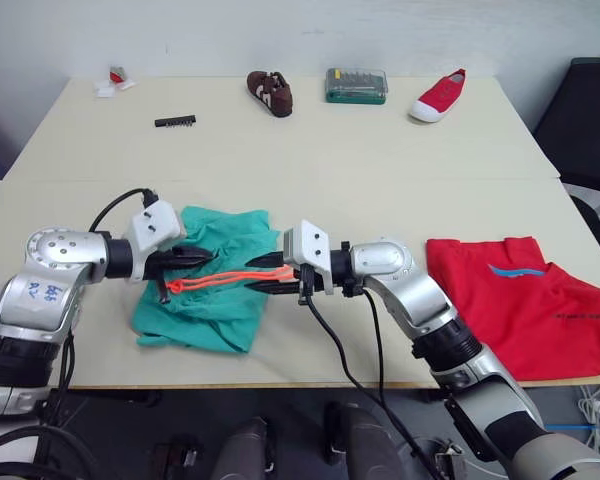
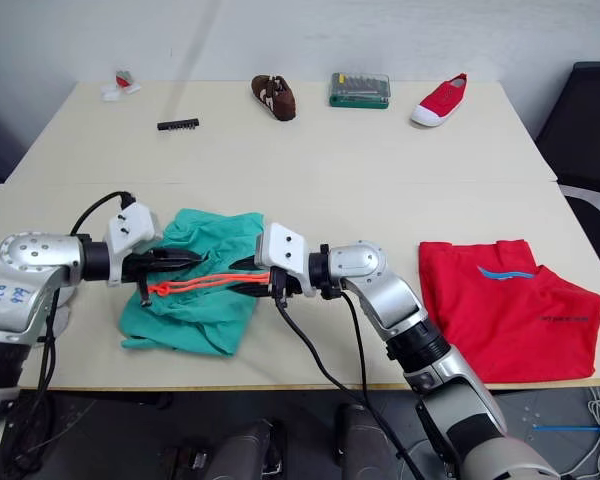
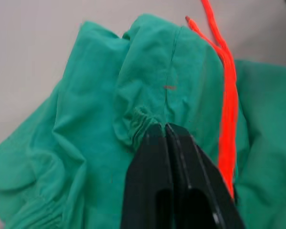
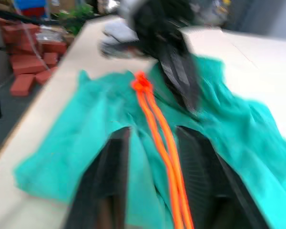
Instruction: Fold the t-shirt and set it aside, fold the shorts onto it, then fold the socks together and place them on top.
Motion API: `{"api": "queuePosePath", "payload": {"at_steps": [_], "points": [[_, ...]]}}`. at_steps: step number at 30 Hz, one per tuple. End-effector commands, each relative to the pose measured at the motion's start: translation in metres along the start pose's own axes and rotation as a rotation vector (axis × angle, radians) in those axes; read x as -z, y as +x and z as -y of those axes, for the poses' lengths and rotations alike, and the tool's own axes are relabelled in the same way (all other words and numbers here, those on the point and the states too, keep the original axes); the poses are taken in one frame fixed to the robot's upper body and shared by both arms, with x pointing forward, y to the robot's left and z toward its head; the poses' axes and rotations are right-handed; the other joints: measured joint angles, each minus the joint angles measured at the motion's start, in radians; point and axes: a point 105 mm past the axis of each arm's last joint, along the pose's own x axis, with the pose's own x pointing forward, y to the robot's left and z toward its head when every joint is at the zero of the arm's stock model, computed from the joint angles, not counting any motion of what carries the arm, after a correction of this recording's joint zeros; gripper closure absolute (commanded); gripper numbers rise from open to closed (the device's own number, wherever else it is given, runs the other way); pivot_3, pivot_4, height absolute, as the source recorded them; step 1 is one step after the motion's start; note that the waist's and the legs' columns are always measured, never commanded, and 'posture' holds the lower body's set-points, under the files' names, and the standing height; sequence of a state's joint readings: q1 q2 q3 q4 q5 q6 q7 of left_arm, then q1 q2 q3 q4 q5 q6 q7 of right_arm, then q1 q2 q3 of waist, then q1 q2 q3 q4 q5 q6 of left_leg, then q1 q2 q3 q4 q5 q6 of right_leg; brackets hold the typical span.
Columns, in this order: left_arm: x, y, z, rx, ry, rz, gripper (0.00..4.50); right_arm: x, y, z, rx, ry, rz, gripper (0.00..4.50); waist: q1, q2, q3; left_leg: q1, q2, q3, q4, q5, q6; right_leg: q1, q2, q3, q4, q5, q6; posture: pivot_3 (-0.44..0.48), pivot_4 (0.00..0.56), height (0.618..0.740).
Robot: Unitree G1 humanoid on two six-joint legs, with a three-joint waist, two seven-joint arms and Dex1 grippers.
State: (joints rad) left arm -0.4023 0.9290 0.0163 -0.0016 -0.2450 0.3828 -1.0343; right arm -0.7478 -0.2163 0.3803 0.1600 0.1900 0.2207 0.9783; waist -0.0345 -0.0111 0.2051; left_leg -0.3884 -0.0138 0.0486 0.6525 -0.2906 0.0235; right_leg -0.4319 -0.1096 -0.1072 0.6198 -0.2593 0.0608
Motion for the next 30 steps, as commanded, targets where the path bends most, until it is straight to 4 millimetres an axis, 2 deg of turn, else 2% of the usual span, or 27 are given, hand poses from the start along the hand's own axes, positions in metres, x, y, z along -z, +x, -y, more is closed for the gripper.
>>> {"api": "queuePosePath", "payload": {"at_steps": [1, 3, 5, 9, 14, 16, 18, 21, 22, 25, 28, 30], "points": [[0.008, -0.016, -0.008, -0.093, 0.066, -0.066, 4.5, -0.014, 0.011, 0.019, 0.077, -0.026, 0.031, 4.38, 0.002, 0.0, 0.0, 0.0, 0.0, 0.0, 0.0, 0.0, 0.0, -0.001, 0.0, 0.0, 0.0, 0.0, 0.0, 0.0, 0.15, 0.74], [0.013, -0.019, -0.011, -0.122, 0.079, -0.087, 4.5, -0.013, 0.017, 0.022, 0.081, -0.035, 0.02, 4.45, 0.004, 0.0, 0.0, 0.0, 0.0, 0.0, 0.0, 0.0, -0.001, -0.001, 0.0, 0.0, 0.0, 0.0, -0.001, 0.0, 0.15, 0.74], [0.017, -0.024, -0.018, -0.171, 0.098, -0.103, 4.5, -0.003, 0.027, 0.026, 0.102, -0.055, -0.032, 4.45, 0.004, 0.0, 0.0, 0.0, 0.0, 0.0, 0.0, 0.0, 0.0, -0.001, 0.0, 0.0, 0.0, 0.0, -0.001, 0.0, 0.15, 0.74], [-0.003, -0.03, -0.037, -0.283, 0.008, 0.047, 4.5, 0.02, 0.041, 0.033, 0.155, -0.067, -0.129, 4.45, 0.005, 0.0, 0.0, 0.0, 0.0, 0.0, 0.0, 0.0, 0.0, -0.001, -0.001, 0.0, 0.0, 0.0, -0.001, 0.0, 0.15, 0.74], [-0.006, -0.048, -0.059, -0.37, -0.173, 0.157, 4.5, 0.042, 0.032, 0.049, 0.254, -0.087, -0.225, 4.45, 0.004, -0.001, 0.0, -0.002, -0.001, 0.0, 0.0, 0.0, 0.0, -0.002, -0.001, 0.0, 0.001, 0.0, -0.001, 0.0, 0.15, 0.74], [-0.009, -0.054, -0.064, -0.378, -0.187, 0.171, 4.5, 0.037, 0.028, 0.052, 0.268, -0.069, -0.194, 4.45, 0.0, -0.001, 0.0, -0.002, -0.001, 0.001, 0.0, 0.0, 0.0, -0.001, -0.001, 0.0, 0.001, 0.0, -0.001, 0.0, 0.15, 0.74], [-0.027, -0.057, -0.06, -0.317, -0.206, 0.243, 4.5, 0.021, 0.029, 0.047, 0.232, -0.036, -0.104, 4.45, -0.001, -0.001, 0.0, -0.002, -0.001, 0.001, 0.0, 0.0, 0.0, -0.002, -0.001, 0.0, 0.001, 0.0, -0.001, 0.0, 0.15, 0.74], [-0.066, -0.049, -0.037, -0.117, -0.205, 0.369, 4.5, -0.012, 0.031, 0.028, 0.117, -0.012, 0.049, 4.45, 0.001, -0.002, 0.0, -0.002, -0.001, 0.001, 0.0, 0.0, 0.0, -0.002, -0.001, 0.0, 0.001, 0.0, -0.001, 0.0, 0.15, 0.74], [-0.071, -0.043, -0.03, -0.071, -0.19, 0.364, 4.5, -0.019, 0.032, 0.02, 0.074, -0.017, 0.079, 4.45, 0.002, -0.002, 0.0, -0.003, -0.001, 0.001, 0.0, 0.0, 0.0, -0.002, -0.001, 0.0, 0.001, 0.0, -0.001, 0.0, 0.15, 0.74], [-0.068, -0.025, -0.019, -0.022, -0.109, 0.273, 4.5, -0.027, 0.035, -0.003, -0.025, -0.038, 0.1, 4.45, 0.002, -0.002, 0.0, -0.001, -0.001, 0.001, 0.001, 0.0, 0.0, 0.0, -0.001, 0.0, 0.0, 0.0, -0.001, 0.0, 0.15, 0.74], [-0.058, -0.019, -0.032, -0.089, -0.081, 0.214, 4.5, -0.022, 0.039, -0.013, -0.046, -0.024, 0.076, 4.45, 0.002, -0.002, 0.0, 0.001, -0.001, 0.002, 0.0, 0.0, 0.0, 0.001, 0.0, 0.001, 0.001, 0.0, -0.001, 0.0, 0.15, 0.74], [-0.046, -0.025, -0.042, -0.135, -0.081, 0.17, 4.5, -0.009, 0.043, -0.016, -0.041, -0.022, 0.026, 4.45, 0.002, -0.002, 0.0, 0.001, -0.001, 0.002, 0.0, 0.001, -0.001, 0.0, 0.0, 0.001, 0.003, 0.0, -0.001, 0.0, 0.15, 0.74]]}}
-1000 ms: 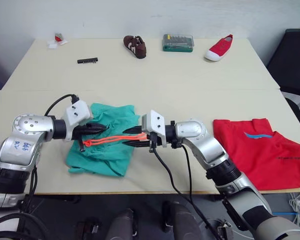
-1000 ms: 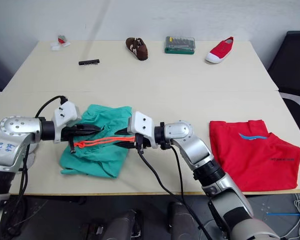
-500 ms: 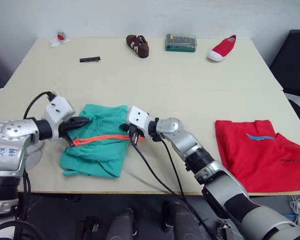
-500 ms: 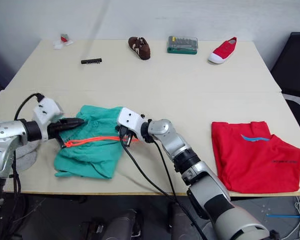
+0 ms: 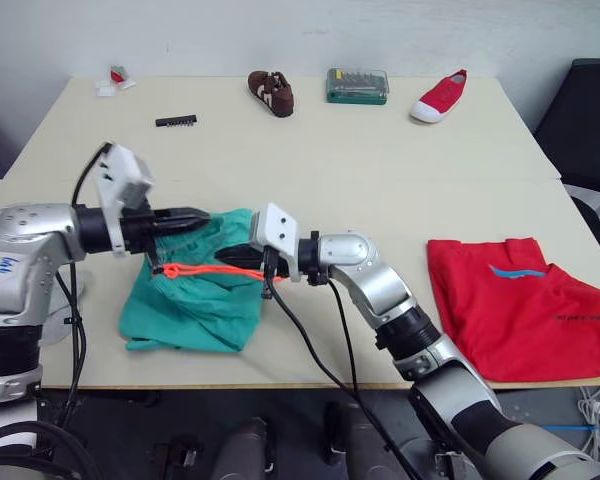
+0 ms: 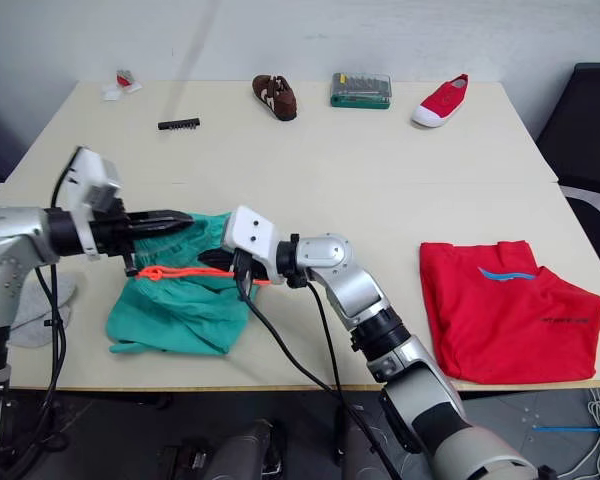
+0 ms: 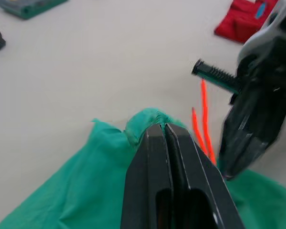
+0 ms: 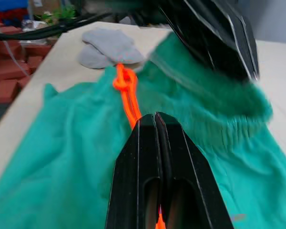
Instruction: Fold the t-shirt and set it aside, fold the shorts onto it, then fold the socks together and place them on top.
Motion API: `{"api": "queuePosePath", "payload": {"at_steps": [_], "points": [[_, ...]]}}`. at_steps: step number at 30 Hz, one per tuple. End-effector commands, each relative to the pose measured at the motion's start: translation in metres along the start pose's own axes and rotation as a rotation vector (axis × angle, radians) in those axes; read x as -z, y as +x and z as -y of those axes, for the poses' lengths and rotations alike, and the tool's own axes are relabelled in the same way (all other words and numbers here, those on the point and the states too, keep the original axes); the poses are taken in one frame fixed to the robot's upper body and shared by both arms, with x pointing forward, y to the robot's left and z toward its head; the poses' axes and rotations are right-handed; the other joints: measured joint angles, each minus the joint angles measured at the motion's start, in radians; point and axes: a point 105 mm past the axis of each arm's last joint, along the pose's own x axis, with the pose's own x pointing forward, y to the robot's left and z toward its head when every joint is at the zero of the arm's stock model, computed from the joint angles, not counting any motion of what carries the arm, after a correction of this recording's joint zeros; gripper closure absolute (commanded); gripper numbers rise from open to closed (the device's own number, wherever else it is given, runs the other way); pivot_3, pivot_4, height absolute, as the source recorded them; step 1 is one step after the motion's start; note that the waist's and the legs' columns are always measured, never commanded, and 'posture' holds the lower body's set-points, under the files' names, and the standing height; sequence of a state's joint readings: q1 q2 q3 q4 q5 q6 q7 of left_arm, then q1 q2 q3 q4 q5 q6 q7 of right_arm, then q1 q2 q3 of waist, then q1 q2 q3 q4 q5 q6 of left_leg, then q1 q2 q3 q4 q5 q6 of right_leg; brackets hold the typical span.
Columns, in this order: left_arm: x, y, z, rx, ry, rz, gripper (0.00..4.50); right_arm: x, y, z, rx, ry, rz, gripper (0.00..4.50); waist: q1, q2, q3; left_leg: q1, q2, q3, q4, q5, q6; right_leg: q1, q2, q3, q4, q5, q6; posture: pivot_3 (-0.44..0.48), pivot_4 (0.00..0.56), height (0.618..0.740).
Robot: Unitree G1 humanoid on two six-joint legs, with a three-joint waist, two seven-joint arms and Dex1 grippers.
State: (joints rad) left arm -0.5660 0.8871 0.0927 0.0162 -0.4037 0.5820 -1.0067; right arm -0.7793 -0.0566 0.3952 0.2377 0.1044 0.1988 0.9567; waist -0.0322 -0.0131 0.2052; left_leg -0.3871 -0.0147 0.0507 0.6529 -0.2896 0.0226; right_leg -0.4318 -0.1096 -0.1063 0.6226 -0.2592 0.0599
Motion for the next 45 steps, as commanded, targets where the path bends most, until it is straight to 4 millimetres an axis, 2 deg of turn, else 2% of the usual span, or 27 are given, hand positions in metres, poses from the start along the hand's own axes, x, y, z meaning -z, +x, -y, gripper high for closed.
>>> {"api": "queuePosePath", "payload": {"at_steps": [1, 3, 7, 10, 15, 18, 21, 22, 24, 28, 32, 36, 38, 41, 42, 44, 45], "points": [[0.003, -0.019, -0.022, -0.105, 0.064, -0.053, 4.5, 0.007, 0.006, -0.005, -0.002, -0.015, -0.038, 4.45, -0.001, 0.0, 0.0, 0.0, 0.0, 0.0, 0.0, 0.001, 0.0, -0.001, 0.0, 0.0, 0.001, 0.0, 0.0, 0.0, 0.15, 0.74], [0.019, -0.031, -0.026, -0.122, 0.064, -0.109, 4.5, 0.016, 0.007, -0.004, 0.012, -0.009, -0.068, 4.45, -0.004, 0.0, 0.0, 0.0, 0.0, 0.0, 0.0, 0.001, -0.001, -0.002, 0.0, 0.0, 0.002, 0.0, 0.0, 0.0, 0.15, 0.74], [0.035, -0.046, -0.029, -0.152, 0.009, -0.129, 4.5, 0.02, 0.007, -0.002, 0.023, -0.003, -0.077, 4.45, 0.0, 0.0, 0.0, -0.001, 0.0, 0.001, -0.001, 0.002, -0.002, -0.005, 0.0, 0.002, 0.004, 0.0, -0.001, 0.0, 0.15, 0.74], [0.041, -0.051, -0.023, -0.141, -0.027, -0.125, 3.87, 0.022, 0.008, -0.004, 0.015, 0.008, -0.079, 4.5, 0.001, -0.001, 0.0, -0.003, 0.0, 0.001, 0.0, 0.002, -0.001, -0.007, 0.0, 0.002, 0.004, 0.0, -0.001, 0.0, 0.15, 0.74], [0.031, -0.06, -0.017, -0.138, -0.037, -0.102, 2.32, 0.025, 0.013, -0.006, -0.003, 0.005, -0.092, 4.5, 0.001, -0.001, -0.001, -0.004, 0.0, 0.001, 0.0, 0.001, 0.0, -0.007, -0.001, 0.002, 0.002, 0.0, -0.001, 0.0, 0.15, 0.74], [0.017, -0.068, -0.016, -0.132, -0.05, -0.038, 2.32, 0.027, 0.015, -0.005, -0.006, -0.006, -0.101, 4.5, 0.0, -0.001, -0.001, -0.004, 0.0, 0.001, 0.0, 0.001, 0.0, -0.007, -0.001, 0.002, 0.003, 0.0, -0.001, 0.0, 0.15, 0.74], [-0.014, -0.066, -0.015, -0.103, -0.094, 0.118, 2.32, 0.03, 0.015, -0.008, -0.032, -0.029, -0.113, 4.5, 0.001, -0.002, -0.001, -0.004, 0.0, 0.001, 0.0, 0.001, -0.001, -0.007, -0.001, 0.002, 0.003, 0.0, -0.001, 0.0, 0.15, 0.74], [-0.02, -0.061, -0.012, -0.077, -0.099, 0.14, 2.71, 0.031, 0.014, -0.011, -0.049, -0.047, -0.12, 4.5, 0.001, -0.002, -0.001, -0.004, 0.0, 0.001, 0.0, 0.001, -0.001, -0.007, -0.001, 0.002, 0.003, 0.0, -0.001, 0.0, 0.15, 0.74], [-0.019, -0.048, -0.006, -0.035, -0.087, 0.123, 3.23, 0.033, 0.013, -0.016, -0.082, -0.072, -0.125, 4.5, 0.002, -0.002, -0.001, -0.004, 0.0, 0.001, 0.0, 0.001, -0.001, -0.007, -0.001, 0.002, 0.004, 0.0, -0.001, 0.0, 0.15, 0.74], [0.014, -0.013, 0.004, 0.022, -0.039, -0.029, 4.48, 0.036, 0.01, -0.018, -0.097, -0.11, -0.145, 4.5, 0.003, -0.002, -0.001, -0.002, -0.001, 0.002, 0.001, 0.001, -0.001, -0.005, -0.001, 0.003, 0.004, 0.0, -0.001, 0.0, 0.15, 0.74], [0.064, 0.008, -0.003, -0.007, 0.018, -0.213, 4.48, 0.042, 0.0, -0.02, -0.121, -0.158, -0.189, 4.5, 0.0, -0.002, -0.001, -0.002, -0.001, 0.003, 0.001, 0.001, 0.0, -0.005, 0.0, 0.003, 0.005, 0.0, -0.001, 0.0, 0.15, 0.74], [0.089, 0.004, -0.022, -0.087, 0.031, -0.284, 4.48, 0.045, -0.021, -0.023, -0.129, -0.149, -0.223, 4.5, 0.004, -0.003, -0.001, -0.003, 0.001, 0.005, 0.001, 0.001, 0.0, -0.008, 0.001, 0.004, 0.005, 0.0, -0.001, 0.0, 0.15, 0.74], [0.083, -0.003, -0.029, -0.115, 0.025, -0.232, 4.48, 0.04, -0.037, -0.017, -0.065, -0.034, -0.194, 4.5, 0.005, -0.003, -0.001, -0.003, 0.001, 0.005, 0.002, 0.001, 0.0, -0.008, 0.001, 0.004, 0.005, 0.0, -0.001, 0.0, 0.15, 0.74], [0.05, -0.009, -0.009, 0.015, -0.052, -0.048, 4.48, 0.034, -0.054, -0.001, 0.068, 0.139, -0.155, 4.5, 0.0, -0.003, -0.001, -0.004, 0.001, 0.005, 0.003, 0.001, 0.0, -0.008, 0.0, 0.004, 0.005, 0.0, -0.001, 0.0, 0.15, 0.74], [0.041, -0.016, -0.003, 0.042, -0.074, -0.015, 4.31, 0.036, -0.06, 0.002, 0.088, 0.229, -0.16, 4.5, 0.002, -0.003, -0.001, -0.004, 0.001, 0.005, 0.004, 0.001, 0.001, -0.008, 0.0, 0.004, 0.005, 0.001, -0.001, 0.0, 0.15, 0.74], [0.032, -0.028, 0.005, 0.061, -0.075, 0.008, 3.99, 0.04, -0.068, 0.001, 0.1, 0.411, -0.164, 4.14, 0.001, -0.003, -0.001, -0.004, 0.002, 0.005, 0.004, 0.001, 0.0, -0.008, 0.0, 0.004, 0.005, 0.001, -0.002, 0.0, 0.15, 0.74], [0.03, -0.032, 0.008, 0.064, -0.075, 0.009, 3.69, 0.04, -0.071, 0.0, 0.099, 0.471, -0.165, 3.97, 0.002, -0.003, -0.001, -0.004, 0.002, 0.004, 0.004, 0.001, 0.0, -0.008, 0.0, 0.004, 0.005, 0.001, -0.002, 0.0, 0.15, 0.74]]}}
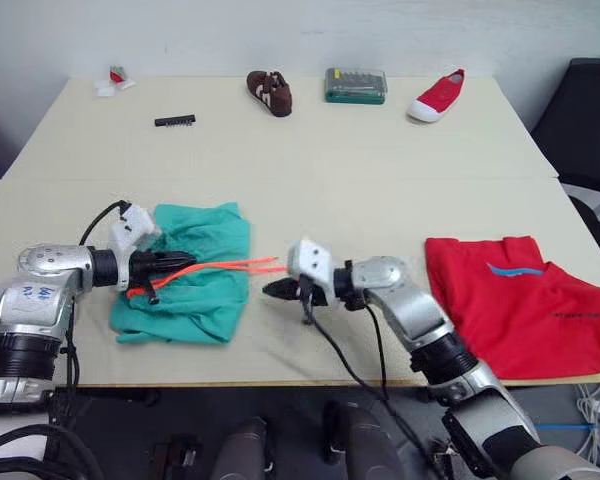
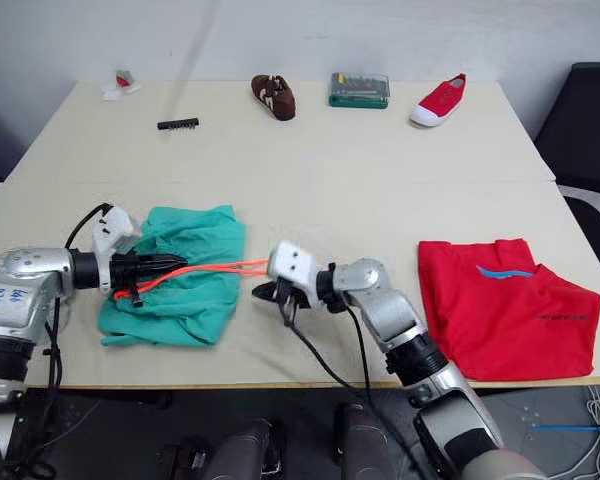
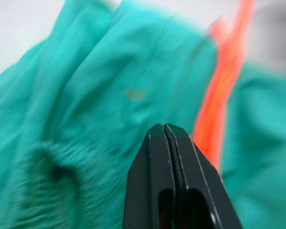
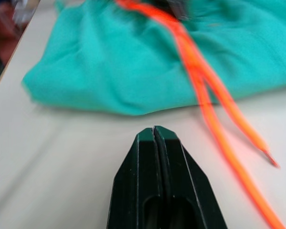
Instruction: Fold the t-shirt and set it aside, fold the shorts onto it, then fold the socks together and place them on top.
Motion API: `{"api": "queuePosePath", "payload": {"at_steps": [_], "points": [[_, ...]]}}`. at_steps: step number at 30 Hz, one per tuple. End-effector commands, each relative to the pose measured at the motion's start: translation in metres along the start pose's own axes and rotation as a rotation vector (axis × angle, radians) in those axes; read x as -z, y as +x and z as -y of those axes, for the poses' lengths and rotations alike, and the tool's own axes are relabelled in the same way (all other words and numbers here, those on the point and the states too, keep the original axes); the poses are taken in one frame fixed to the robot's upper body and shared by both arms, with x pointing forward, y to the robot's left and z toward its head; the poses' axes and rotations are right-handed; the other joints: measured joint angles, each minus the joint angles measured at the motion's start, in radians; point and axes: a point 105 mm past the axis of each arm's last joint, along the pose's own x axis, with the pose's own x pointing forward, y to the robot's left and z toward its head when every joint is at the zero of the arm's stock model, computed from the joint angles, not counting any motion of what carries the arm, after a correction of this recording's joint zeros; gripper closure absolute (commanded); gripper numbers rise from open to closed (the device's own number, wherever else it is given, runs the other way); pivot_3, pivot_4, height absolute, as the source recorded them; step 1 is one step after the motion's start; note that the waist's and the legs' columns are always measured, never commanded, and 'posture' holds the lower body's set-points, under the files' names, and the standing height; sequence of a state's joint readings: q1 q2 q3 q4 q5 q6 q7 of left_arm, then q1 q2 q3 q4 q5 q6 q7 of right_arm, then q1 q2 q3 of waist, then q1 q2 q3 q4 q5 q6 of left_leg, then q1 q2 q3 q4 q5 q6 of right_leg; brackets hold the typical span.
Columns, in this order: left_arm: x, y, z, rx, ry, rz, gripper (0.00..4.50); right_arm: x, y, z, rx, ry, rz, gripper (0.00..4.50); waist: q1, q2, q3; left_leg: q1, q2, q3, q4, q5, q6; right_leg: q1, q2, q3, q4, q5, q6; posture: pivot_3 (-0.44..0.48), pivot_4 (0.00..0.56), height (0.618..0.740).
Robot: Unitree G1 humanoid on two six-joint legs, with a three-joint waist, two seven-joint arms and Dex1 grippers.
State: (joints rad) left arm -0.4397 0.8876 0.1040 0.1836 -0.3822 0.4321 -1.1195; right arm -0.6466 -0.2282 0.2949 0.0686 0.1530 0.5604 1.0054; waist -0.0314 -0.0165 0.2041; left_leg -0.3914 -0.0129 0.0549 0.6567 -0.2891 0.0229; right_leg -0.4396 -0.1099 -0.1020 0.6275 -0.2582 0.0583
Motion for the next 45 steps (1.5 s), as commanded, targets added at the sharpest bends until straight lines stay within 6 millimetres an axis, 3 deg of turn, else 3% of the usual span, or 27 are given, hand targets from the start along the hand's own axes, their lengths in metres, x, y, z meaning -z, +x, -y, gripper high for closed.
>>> {"api": "queuePosePath", "payload": {"at_steps": [1, 6, 12, 17, 22, 25, 36, 41, 44, 45], "points": [[-0.028, -0.025, 0.012, 0.015, 0.035, 0.073, 3.41, -0.004, -0.009, -0.004, -0.03, 0.242, 0.019, 3.67, 0.003, 0.0, 0.0, 0.001, 0.0, 0.0, 0.0, 0.0, 0.0, 0.0, 0.0, 0.0, -0.001, 0.0, 0.0, 0.0, 0.15, 0.74], [-0.042, -0.05, 0.025, -0.007, 0.062, 0.091, 1.94, -0.004, 0.006, -0.008, -0.071, 0.552, 0.014, 2.05, -0.002, 0.0, 0.0, 0.001, 0.0, 0.0, -0.001, 0.0, 0.0, 0.0, -0.001, 0.0, -0.003, 0.0, -0.002, 0.0, 0.15, 0.74], [-0.048, -0.065, 0.029, -0.079, 0.117, 0.107, 0.06, -0.001, 0.042, -0.012, -0.112, 0.713, -0.032, 0.01, 0.0, 0.001, 0.0, 0.002, 0.0, 0.0, -0.004, -0.001, 0.003, -0.002, -0.001, 0.0, -0.003, 0.0, -0.004, 0.0, 0.15, 0.74], [-0.048, -0.066, 0.031, -0.123, 0.142, 0.116, 0.02, -0.008, 0.081, -0.012, -0.087, 0.74, -0.05, 0.0, -0.015, 0.0, 0.0, 0.003, 0.0, 0.0, -0.005, 0.0, 0.003, -0.002, -0.001, 0.001, -0.002, 0.001, -0.004, 0.0, 0.15, 0.74], [-0.046, -0.065, 0.034, -0.137, 0.155, 0.105, 0.02, -0.012, 0.102, -0.006, -0.03, 0.745, -0.059, 0.0, -0.027, 0.0, 0.0, 0.003, 0.0, 0.001, -0.008, 0.002, 0.0, -0.003, -0.001, 0.001, -0.001, 0.0, -0.005, 0.0, 0.15, 0.74], [-0.045, -0.064, 0.034, -0.144, 0.162, 0.098, 0.0, -0.014, 0.105, -0.001, -0.003, 0.765, -0.045, 0.62, -0.026, 0.0, 0.0, 0.003, 0.0, 0.001, -0.008, 0.002, -0.001, -0.003, -0.001, 0.001, -0.001, 0.0, -0.005, 0.0, 0.15, 0.74], [-0.064, -0.046, 0.03, -0.076, 0.142, 0.195, 0.0, -0.044, 0.088, 0.01, -0.022, 0.706, 0.056, 4.48, -0.024, 0.0, 0.0, 0.002, 0.0, 0.0, -0.008, 0.002, 0.0, -0.003, -0.001, 0.001, -0.001, 0.001, -0.006, 0.0, 0.15, 0.74], [-0.083, -0.028, 0.038, 0.048, 0.065, 0.31, 0.0, -0.057, 0.052, 0.013, -0.024, 0.652, 0.078, 4.48, -0.013, 0.0, -0.001, -0.001, 0.0, 0.0, -0.008, 0.004, -0.002, -0.004, -0.001, 0.0, 0.0, 0.001, -0.006, 0.0, 0.15, 0.74], [-0.093, -0.012, 0.057, 0.207, 0.004, 0.345, 0.0, -0.063, 0.009, 0.012, -0.008, 0.611, 0.07, 4.48, -0.003, -0.001, -0.001, -0.003, -0.001, 0.0, -0.006, 0.002, 0.0, -0.004, -0.001, 0.0, -0.002, 0.002, -0.005, 0.0, 0.15, 0.74], [-0.097, -0.005, 0.068, 0.286, -0.009, 0.359, 0.0, -0.061, -0.018, 0.013, 0.022, 0.602, 0.051, 4.48, 0.0, 0.0, -0.001, -0.003, -0.001, 0.0, -0.006, 0.002, 0.0, -0.004, -0.001, 0.0, -0.003, 0.002, -0.005, 0.0, 0.15, 0.74]]}}
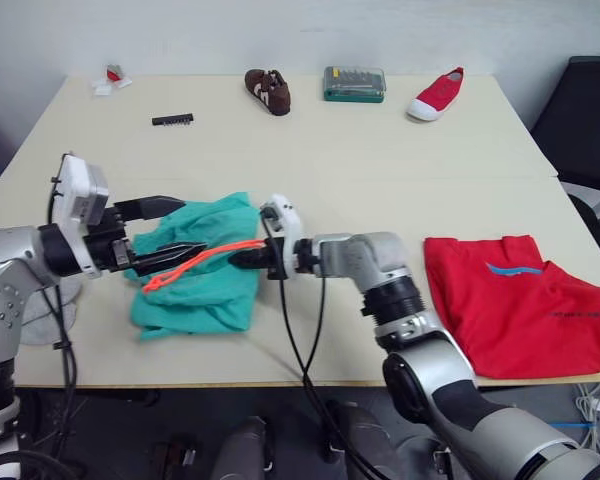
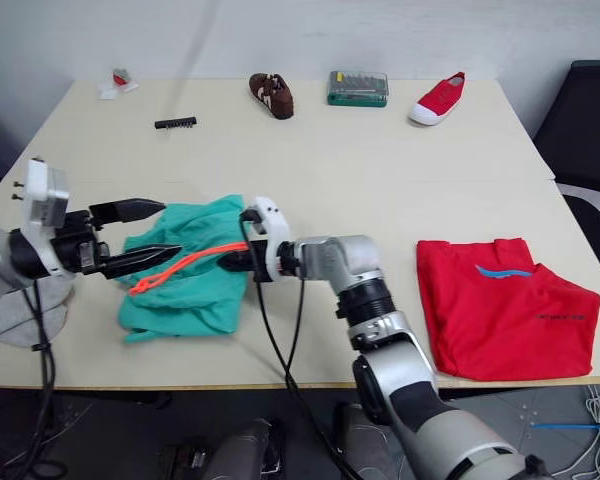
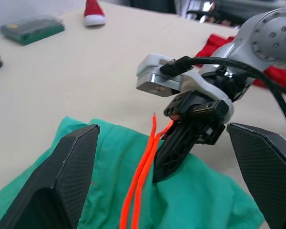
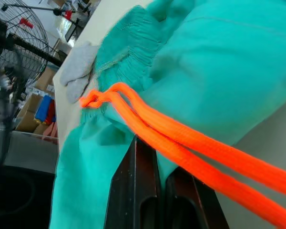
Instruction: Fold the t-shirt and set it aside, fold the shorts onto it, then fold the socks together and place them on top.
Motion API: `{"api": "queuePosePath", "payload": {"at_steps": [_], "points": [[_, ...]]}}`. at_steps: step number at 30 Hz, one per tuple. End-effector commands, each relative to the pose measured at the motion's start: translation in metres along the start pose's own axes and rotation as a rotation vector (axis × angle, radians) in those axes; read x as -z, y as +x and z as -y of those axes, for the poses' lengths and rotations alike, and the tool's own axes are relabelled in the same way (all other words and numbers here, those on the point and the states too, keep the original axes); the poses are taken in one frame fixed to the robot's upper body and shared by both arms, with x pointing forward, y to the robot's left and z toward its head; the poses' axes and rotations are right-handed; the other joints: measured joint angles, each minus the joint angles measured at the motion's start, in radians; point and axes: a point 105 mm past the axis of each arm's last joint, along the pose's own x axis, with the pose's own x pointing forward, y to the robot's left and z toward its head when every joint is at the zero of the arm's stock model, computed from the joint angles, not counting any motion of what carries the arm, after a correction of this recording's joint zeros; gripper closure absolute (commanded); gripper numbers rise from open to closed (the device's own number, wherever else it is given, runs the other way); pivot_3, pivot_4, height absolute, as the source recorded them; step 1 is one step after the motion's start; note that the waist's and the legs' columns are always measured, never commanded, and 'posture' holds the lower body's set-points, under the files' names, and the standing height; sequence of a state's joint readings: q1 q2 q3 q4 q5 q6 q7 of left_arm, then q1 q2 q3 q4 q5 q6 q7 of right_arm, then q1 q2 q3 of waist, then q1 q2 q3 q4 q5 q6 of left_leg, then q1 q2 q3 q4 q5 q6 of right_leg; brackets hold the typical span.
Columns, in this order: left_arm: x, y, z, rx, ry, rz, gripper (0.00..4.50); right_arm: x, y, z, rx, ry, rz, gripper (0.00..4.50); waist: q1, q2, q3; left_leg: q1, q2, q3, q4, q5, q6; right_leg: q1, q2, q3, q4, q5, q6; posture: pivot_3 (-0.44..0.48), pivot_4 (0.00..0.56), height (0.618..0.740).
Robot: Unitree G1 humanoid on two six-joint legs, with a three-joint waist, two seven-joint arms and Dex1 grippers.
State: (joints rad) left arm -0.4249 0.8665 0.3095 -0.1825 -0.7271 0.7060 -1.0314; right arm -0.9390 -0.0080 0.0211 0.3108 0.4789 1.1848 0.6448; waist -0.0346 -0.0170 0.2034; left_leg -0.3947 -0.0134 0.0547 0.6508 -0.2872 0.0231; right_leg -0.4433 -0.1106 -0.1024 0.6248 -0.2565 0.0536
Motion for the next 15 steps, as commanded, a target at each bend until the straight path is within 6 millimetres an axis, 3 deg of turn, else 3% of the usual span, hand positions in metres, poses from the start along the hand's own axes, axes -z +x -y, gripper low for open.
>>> {"api": "queuePosePath", "payload": {"at_steps": [1, 3, 5, 6, 9, 13, 15], "points": [[-0.011, 0.024, 0.029, 0.21, -0.064, 0.053, 0.0, -0.013, -0.065, -0.016, 0.005, -0.065, 0.014, 4.48, 0.01, 0.0, 0.0, -0.001, 0.0, 0.0, 0.0, 0.0, 0.0, 0.0, 0.0, 0.0, -0.001, 0.0, 0.0, 0.0, 0.15, 0.74], [-0.013, 0.033, 0.036, 0.266, -0.074, 0.069, 0.0, -0.01, -0.097, -0.017, 0.054, -0.075, -0.007, 4.48, 0.012, 0.0, 0.0, -0.004, 0.0, -0.001, 0.002, -0.001, 0.002, -0.001, 0.0, -0.002, -0.003, 0.001, 0.001, 0.0, 0.15, 0.74], [-0.01, 0.045, 0.038, 0.304, -0.061, 0.082, 0.0, -0.009, -0.159, -0.014, 0.129, -0.122, -0.027, 4.48, 0.018, 0.001, 0.0, -0.007, 0.0, -0.001, 0.005, -0.002, 0.003, -0.001, 0.001, -0.003, -0.005, 0.001, 0.003, 0.0, 0.15, 0.74], [-0.009, 0.049, 0.038, 0.314, -0.059, 0.086, 0.0, -0.008, -0.181, -0.017, 0.157, -0.14, -0.043, 4.48, 0.028, 0.002, 0.001, -0.008, -0.001, -0.002, 0.006, -0.002, 0.004, -0.001, 0.001, -0.003, -0.006, 0.002, 0.003, 0.0, 0.15, 0.74], [-0.008, 0.053, 0.037, 0.319, -0.059, 0.098, 0.0, -0.008, -0.22, -0.023, 0.228, -0.146, -0.074, 4.48, 0.031, 0.003, 0.002, -0.009, -0.001, 0.001, 0.008, -0.004, 0.007, -0.001, 0.002, -0.003, -0.009, 0.002, 0.005, 0.0, 0.15, 0.74], [-0.003, 0.057, 0.033, 0.32, -0.059, 0.107, 0.0, -0.005, -0.299, -0.018, 0.5, -0.095, -0.06, 4.48, 0.037, 0.003, 0.002, -0.007, 0.005, 0.007, 0.01, -0.005, 0.008, 0.0, 0.008, 0.001, -0.013, 0.003, 0.006, 0.0, 0.15, 0.74], [-0.002, 0.057, 0.032, 0.323, -0.056, 0.108, 0.0, 0.001, -0.328, -0.013, 0.61, -0.069, -0.059, 4.48, 0.049, 0.003, 0.002, -0.007, 0.007, 0.007, 0.012, -0.005, 0.008, 0.0, 0.011, 0.001, -0.012, 0.003, 0.006, 0.0, 0.15, 0.74]]}}
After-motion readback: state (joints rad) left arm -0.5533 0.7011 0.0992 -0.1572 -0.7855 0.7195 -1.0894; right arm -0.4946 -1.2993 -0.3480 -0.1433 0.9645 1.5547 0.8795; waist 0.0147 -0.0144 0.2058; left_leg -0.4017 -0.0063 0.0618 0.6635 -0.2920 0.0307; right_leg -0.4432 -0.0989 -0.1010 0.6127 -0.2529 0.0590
